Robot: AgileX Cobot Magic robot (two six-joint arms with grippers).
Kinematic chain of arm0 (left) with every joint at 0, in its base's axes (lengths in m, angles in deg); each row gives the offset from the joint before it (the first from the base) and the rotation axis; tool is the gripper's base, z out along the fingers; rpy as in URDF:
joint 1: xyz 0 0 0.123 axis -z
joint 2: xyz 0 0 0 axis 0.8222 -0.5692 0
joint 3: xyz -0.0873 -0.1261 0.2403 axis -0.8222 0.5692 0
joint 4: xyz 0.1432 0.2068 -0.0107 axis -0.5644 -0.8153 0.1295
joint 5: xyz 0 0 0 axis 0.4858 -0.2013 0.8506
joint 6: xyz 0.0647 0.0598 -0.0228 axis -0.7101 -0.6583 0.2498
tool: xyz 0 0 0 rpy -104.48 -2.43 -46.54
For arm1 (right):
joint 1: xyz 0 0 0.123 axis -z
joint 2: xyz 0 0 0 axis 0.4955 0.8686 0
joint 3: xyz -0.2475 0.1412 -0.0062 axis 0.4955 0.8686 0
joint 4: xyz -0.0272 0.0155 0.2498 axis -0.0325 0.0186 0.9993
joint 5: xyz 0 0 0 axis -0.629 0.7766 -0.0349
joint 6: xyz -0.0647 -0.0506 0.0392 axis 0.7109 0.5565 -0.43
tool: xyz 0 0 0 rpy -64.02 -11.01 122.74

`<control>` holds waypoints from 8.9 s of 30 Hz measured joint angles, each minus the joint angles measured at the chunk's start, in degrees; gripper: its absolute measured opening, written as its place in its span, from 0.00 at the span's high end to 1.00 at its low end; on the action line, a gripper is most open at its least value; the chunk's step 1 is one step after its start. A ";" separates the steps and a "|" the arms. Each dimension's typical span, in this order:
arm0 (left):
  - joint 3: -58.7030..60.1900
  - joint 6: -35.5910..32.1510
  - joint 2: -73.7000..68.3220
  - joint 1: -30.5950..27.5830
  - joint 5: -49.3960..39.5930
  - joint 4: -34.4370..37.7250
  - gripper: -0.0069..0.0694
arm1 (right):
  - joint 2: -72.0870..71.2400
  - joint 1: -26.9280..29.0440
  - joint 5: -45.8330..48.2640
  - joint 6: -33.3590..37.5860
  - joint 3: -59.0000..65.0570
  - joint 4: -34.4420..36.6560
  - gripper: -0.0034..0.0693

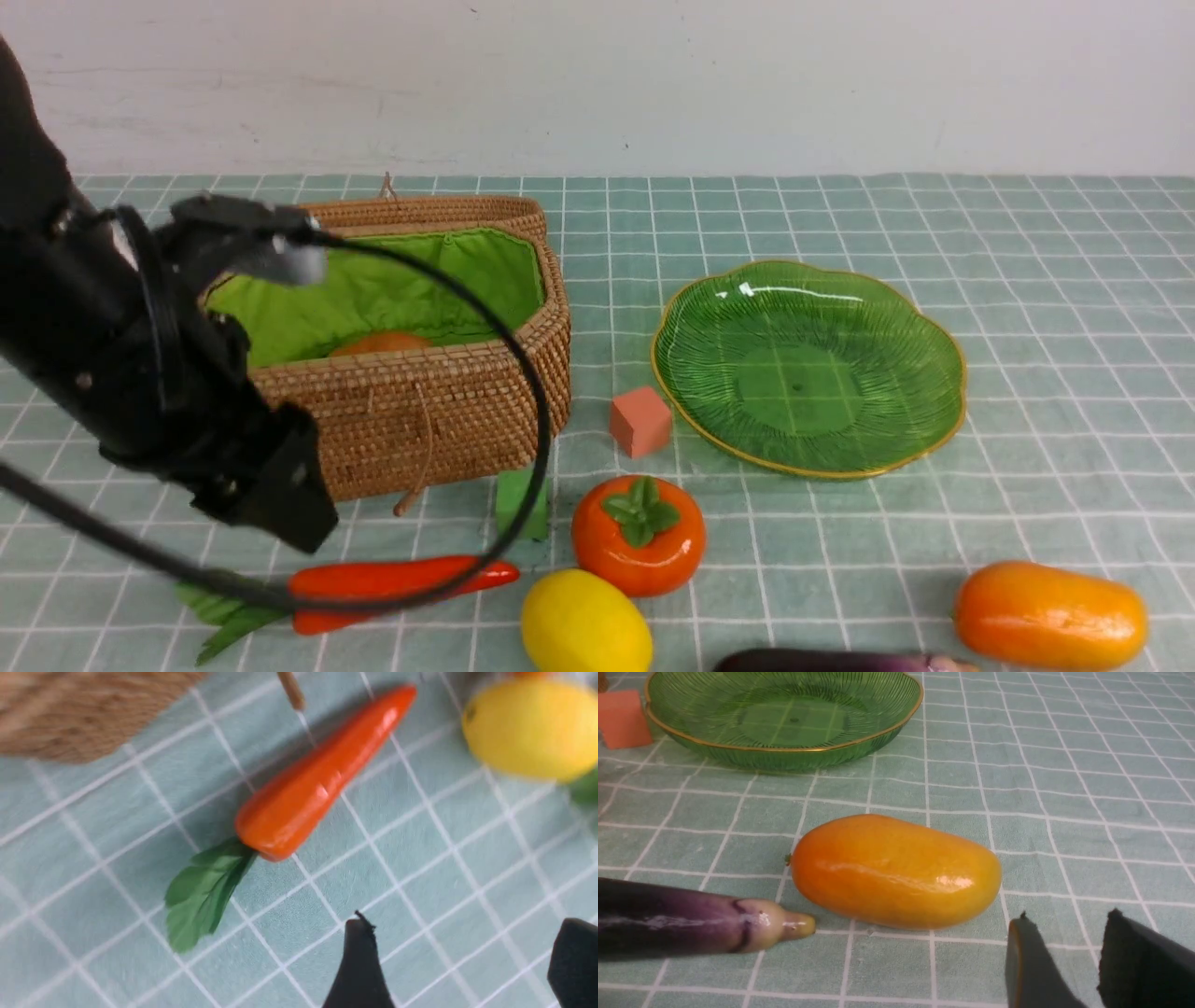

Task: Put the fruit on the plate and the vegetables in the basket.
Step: Use the left arm to grab a carrot and put it into the left basket, then take a daikon with your right arm and place it on the basket on the left.

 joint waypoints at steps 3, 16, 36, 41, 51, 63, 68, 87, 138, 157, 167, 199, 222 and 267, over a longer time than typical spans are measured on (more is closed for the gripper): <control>1.73 -10.39 -0.61 0.00 0.41 2.10 0.25 | 0.00 0.00 0.00 0.00 0.00 0.00 0.62; 2.09 -14.08 -10.26 0.00 11.18 1.52 0.13 | 0.00 0.00 0.00 0.00 0.00 0.00 0.62; 0.97 -14.31 -21.94 0.00 9.76 -3.21 0.43 | 0.00 0.00 0.00 0.00 0.00 0.00 0.62; -4.63 -14.31 -21.94 0.00 0.89 -3.64 0.45 | 0.00 0.00 0.00 0.00 0.00 0.00 0.62; -21.28 -12.22 -17.53 0.00 -2.03 -6.32 0.46 | 0.00 0.00 0.00 0.00 0.00 0.00 0.62; -33.78 -10.20 -18.16 0.07 4.12 -15.48 0.47 | 0.00 0.00 0.00 0.00 0.00 0.00 0.62; -33.78 -10.20 -21.93 0.07 10.50 -19.80 0.47 | 0.00 0.00 0.00 0.00 0.00 0.00 0.62; -33.78 -8.67 -15.25 0.11 -3.00 -10.71 0.10 | 0.00 0.00 0.00 0.00 0.00 0.00 0.62; 25.22 46.88 64.98 0.11 6.45 -20.00 0.93 | 0.00 0.00 0.00 0.00 0.00 -0.05 0.62; 45.50 46.64 78.30 -3.76 35.53 -21.49 0.92 | 0.00 0.00 0.00 0.00 0.00 -0.05 0.62; 66.60 42.38 81.68 -13.50 41.68 -21.38 0.91 | -0.05 0.00 0.00 0.00 0.00 -0.05 0.62; 67.24 42.32 81.68 -13.69 45.22 -21.37 0.89 | -0.05 0.00 -14.65 0.00 0.55 16.28 0.62; 67.24 42.32 81.68 -13.69 45.22 -21.37 0.86 | 6.64 0.00 -5.58 5.79 -22.67 46.88 0.62; 67.24 42.32 81.68 -13.69 45.17 -21.37 0.81 | 90.85 -42.29 21.99 18.13 -45.28 5.83 0.22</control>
